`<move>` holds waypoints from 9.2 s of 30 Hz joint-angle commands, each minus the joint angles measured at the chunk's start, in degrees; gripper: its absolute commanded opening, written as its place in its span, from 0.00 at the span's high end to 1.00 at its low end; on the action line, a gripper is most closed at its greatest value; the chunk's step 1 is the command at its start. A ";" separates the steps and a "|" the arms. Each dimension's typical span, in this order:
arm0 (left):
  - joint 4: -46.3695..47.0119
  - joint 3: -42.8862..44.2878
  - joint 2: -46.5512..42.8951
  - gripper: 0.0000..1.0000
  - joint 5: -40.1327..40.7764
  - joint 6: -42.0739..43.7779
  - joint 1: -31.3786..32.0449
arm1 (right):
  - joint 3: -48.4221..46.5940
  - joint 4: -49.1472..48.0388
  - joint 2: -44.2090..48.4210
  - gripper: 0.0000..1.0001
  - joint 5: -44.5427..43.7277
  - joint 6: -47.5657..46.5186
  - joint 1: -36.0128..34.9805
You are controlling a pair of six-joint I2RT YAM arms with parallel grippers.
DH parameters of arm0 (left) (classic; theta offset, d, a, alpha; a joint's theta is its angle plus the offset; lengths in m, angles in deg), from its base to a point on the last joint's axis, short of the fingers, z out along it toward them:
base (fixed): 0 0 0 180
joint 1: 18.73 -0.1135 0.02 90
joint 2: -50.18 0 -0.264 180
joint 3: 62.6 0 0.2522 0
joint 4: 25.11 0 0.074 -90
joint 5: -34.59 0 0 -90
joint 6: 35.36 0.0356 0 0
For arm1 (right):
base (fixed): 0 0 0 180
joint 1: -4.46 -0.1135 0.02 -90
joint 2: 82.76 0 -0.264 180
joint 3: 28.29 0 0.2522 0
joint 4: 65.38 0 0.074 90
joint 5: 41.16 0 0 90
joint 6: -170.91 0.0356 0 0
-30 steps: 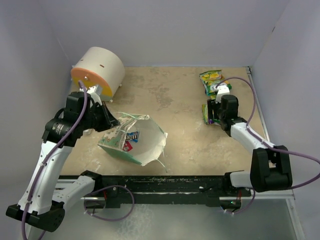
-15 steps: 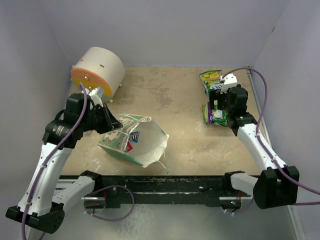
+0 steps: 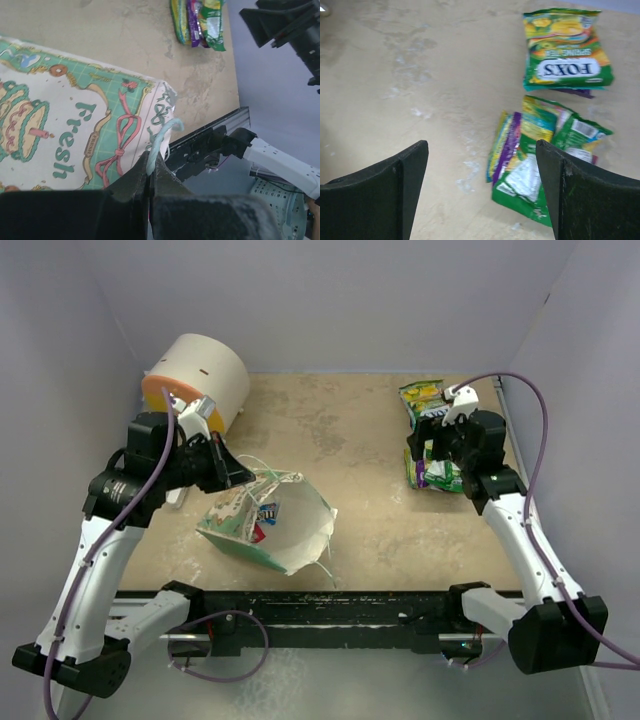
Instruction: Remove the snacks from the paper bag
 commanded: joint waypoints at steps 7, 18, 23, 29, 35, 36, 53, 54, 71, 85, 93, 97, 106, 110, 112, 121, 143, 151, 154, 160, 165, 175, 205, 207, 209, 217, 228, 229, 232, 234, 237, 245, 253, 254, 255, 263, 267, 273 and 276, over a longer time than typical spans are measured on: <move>14.61 -9.59 -5.30 1.00 -17.46 2.54 0.12 | 1.86 -5.01 -1.14 0.11 12.53 6.93 -16.97; -7.84 -18.09 -20.24 1.00 -6.76 -3.31 0.09 | 7.71 -26.52 -7.08 0.12 19.80 5.25 -31.13; -15.74 -18.15 -24.37 1.00 0.47 -8.98 0.15 | 8.97 -26.67 -6.06 0.12 21.11 -2.28 -34.21; -11.96 -20.90 -26.24 1.00 1.49 -14.19 0.08 | 9.81 -20.96 -0.32 0.13 21.98 -7.87 -35.81; -3.52 -19.65 -21.56 1.00 0.58 -13.42 0.11 | 12.31 -18.83 6.34 0.16 22.25 -4.55 -39.65; -2.74 -18.85 -20.70 1.00 0.32 -12.97 0.16 | 12.54 -18.39 7.21 0.17 21.66 -3.72 -40.70; 10.41 -22.92 -16.00 1.00 -6.83 -12.07 0.13 | 1.87 -12.96 -0.03 0.34 -2.98 -0.73 -75.85; 10.75 -23.37 -16.06 1.00 -7.02 -11.66 0.16 | 1.56 -13.01 -1.21 0.36 -3.82 -1.40 -77.14; 4.96 -21.04 -15.60 1.00 -7.51 -10.10 0.17 | 7.00 -43.09 -22.92 0.58 -25.30 -23.84 -81.61; 2.30 -18.29 -14.22 1.00 -6.24 -9.65 0.08 | 6.50 -63.76 -41.80 0.58 -32.11 -30.76 -80.43; 2.95 -18.34 -12.49 1.00 -5.31 -8.83 0.16 | 7.04 -66.32 -44.64 0.54 -31.52 -37.85 -75.93; 2.80 -18.61 -11.53 1.00 -4.77 -8.92 0.14 | 7.41 -66.37 -45.16 0.49 -28.13 -42.33 -73.43; 3.96 -18.55 -8.97 1.00 -2.96 -8.15 0.12 | 4.51 -66.99 -49.74 0.37 -21.76 -43.68 -67.58; 4.68 -18.56 -8.24 1.00 -2.68 -8.33 0.16 | 2.77 -67.97 -52.08 0.33 -20.53 -44.30 -66.21; 4.79 -18.47 -7.81 1.00 -2.44 -8.29 0.14 | 1.56 -68.14 -53.32 0.32 -20.44 -44.94 -65.77; 3.40 -16.45 -7.36 1.00 -1.39 -7.91 0.12 | -2.04 -68.35 -53.22 0.31 -16.03 -47.97 -65.63; 2.49 -16.44 -8.37 1.00 -3.96 -7.65 0.09 | -18.85 -69.88 -67.92 0.24 -20.26 -46.60 -62.82; 0.01 -15.08 -8.65 1.00 -3.33 -6.44 0.13 | -26.15 -65.66 -72.87 0.36 -21.59 -44.73 -60.26; -1.18 -14.24 -8.35 1.00 -2.77 -5.46 0.11 | -27.68 -64.69 -73.54 0.46 -19.82 -43.54 -59.32; -2.10 -14.32 -8.51 1.00 -1.87 -5.08 0.12 | -29.98 -63.34 -75.40 0.48 -18.38 -43.47 -58.73; -2.82 -14.41 -8.87 1.00 -1.21 -5.08 0.10 | -31.86 -61.79 -76.76 0.47 -17.77 -44.28 -58.67; -2.58 -14.53 -8.84 1.00 -0.33 -5.54 0.13 | -34.78 -52.80 -78.05 0.29 -11.84 -48.44 -58.62; 0.31 -10.81 -6.38 1.00 4.63 -9.68 0.04 | -17.25 -50.72 -57.96 1.00 -10.25 -40.58 -56.91; 0.54 -10.39 -6.19 1.00 4.48 -9.80 0.02 | -13.69 -50.97 -55.23 1.00 -9.36 -39.08 -57.52; 0.66 -10.42 -6.19 1.00 4.59 -9.72 0.07 | -10.43 -51.07 -52.89 1.00 -8.19 -37.20 -58.21; 2.63 -8.12 -6.83 1.00 1.70 -8.50 0.04 | -2.09 -54.97 -48.67 1.00 -7.36 -36.36 -61.54; 4.26 -6.56 -8.42 1.00 -6.89 -8.32 0.12 | -14.79 -55.83 -58.80 0.64 -19.40 -45.93 -63.70; 4.10 -6.96 -8.84 1.00 -7.29 -8.24 0.08 | -15.89 -55.57 -59.87 0.62 -19.83 -46.51 -63.54; 2.75 -7.83 -9.52 1.00 -7.67 -7.99 0.13 | -17.69 -55.92 -62.49 0.59 -19.61 -46.95 -62.79; 2.84 -8.11 -9.82 1.00 -8.15 -8.05 0.13 | -18.02 -56.33 -63.54 0.56 -18.65 -46.79 -62.11; 2.71 -7.98 -9.79 1.00 -8.63 -7.67 0.16 | -18.97 -56.72 -64.86 0.54 -19.54 -45.74 -61.17; -1.46 -4.38 -8.26 1.00 -4.91 -3.55 0.14 | -10.80 -62.09 -60.86 0.46 -16.13 -40.84 -59.19; 4.24 -6.59 -6.58 1.00 -11.65 -3.15 0.13 | -18.93 -58.77 -65.16 0.34 -15.90 -41.45 -59.04; 4.50 -6.37 -6.09 1.00 -12.48 -2.75 0.11 | -20.25 -58.38 -66.02 0.33 -16.24 -41.89 -59.04; 4.56 -6.16 -5.70 1.00 -13.11 -2.34 0.08 | -21.61 -57.81 -66.79 0.32 -16.27 -42.20 -58.90; 5.03 -5.92 -5.03 1.00 -16.10 -0.87 0.10 | -29.26 -53.49 -72.59 0.34 -15.44 -44.42 -57.99; 4.15 -6.03 -4.52 1.00 -15.50 -0.36 0.14 | -27.63 -53.36 -72.34 0.32 -9.79 -46.52 -57.88; 4.48 -6.66 -4.51 1.00 -15.49 -0.67 0.11 | -35.18 -47.43 -76.18 0.35 -13.99 -45.31 -57.35; 3.58 -6.56 -5.08 1.00 -14.46 -0.88 0.09 | -37.16 -44.98 -76.93 0.43 -15.18 -45.11 -56.77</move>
